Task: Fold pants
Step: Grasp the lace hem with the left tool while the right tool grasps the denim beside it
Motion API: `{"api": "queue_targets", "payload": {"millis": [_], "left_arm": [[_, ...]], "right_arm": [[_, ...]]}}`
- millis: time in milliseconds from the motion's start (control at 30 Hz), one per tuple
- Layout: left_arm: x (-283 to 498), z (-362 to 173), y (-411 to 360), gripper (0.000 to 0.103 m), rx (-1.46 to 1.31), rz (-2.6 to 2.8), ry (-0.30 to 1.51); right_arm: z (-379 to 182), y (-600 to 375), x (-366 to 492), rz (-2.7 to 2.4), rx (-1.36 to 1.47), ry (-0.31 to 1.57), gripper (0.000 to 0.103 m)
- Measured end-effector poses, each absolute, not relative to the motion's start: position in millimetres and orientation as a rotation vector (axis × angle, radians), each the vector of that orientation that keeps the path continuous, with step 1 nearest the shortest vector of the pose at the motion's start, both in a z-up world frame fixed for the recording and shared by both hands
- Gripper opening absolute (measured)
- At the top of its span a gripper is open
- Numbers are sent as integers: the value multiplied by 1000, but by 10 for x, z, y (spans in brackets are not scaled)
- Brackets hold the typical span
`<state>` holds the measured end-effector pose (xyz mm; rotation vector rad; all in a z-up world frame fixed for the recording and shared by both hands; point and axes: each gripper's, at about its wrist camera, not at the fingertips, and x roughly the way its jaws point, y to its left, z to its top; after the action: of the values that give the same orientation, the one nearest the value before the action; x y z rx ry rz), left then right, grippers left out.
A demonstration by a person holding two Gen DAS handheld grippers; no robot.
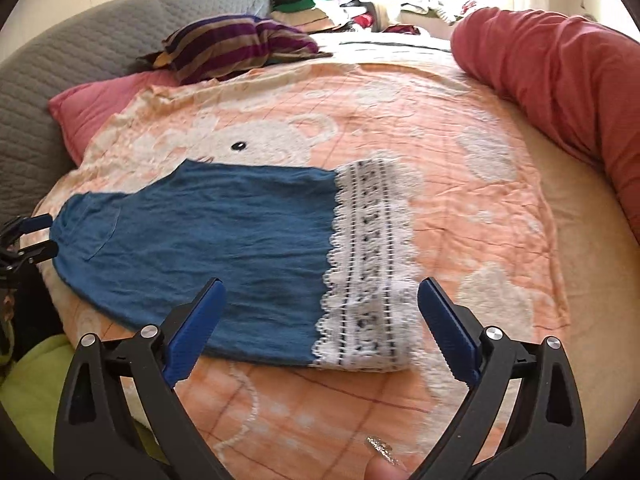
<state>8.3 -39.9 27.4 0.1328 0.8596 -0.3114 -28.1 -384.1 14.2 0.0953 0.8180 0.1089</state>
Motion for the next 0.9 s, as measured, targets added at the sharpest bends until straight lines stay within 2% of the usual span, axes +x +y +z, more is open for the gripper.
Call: {"api": "queue_targets", "payload": {"millis": [433,900], "left_arm": [[505,514,-1079,98,191,-401,850],[1239,370,-1949,98,279,-500,871]], "right_arm": [[90,-4156,-441,62,168,800,92],[-231,-4134,-361,99,260,856,92]]}}
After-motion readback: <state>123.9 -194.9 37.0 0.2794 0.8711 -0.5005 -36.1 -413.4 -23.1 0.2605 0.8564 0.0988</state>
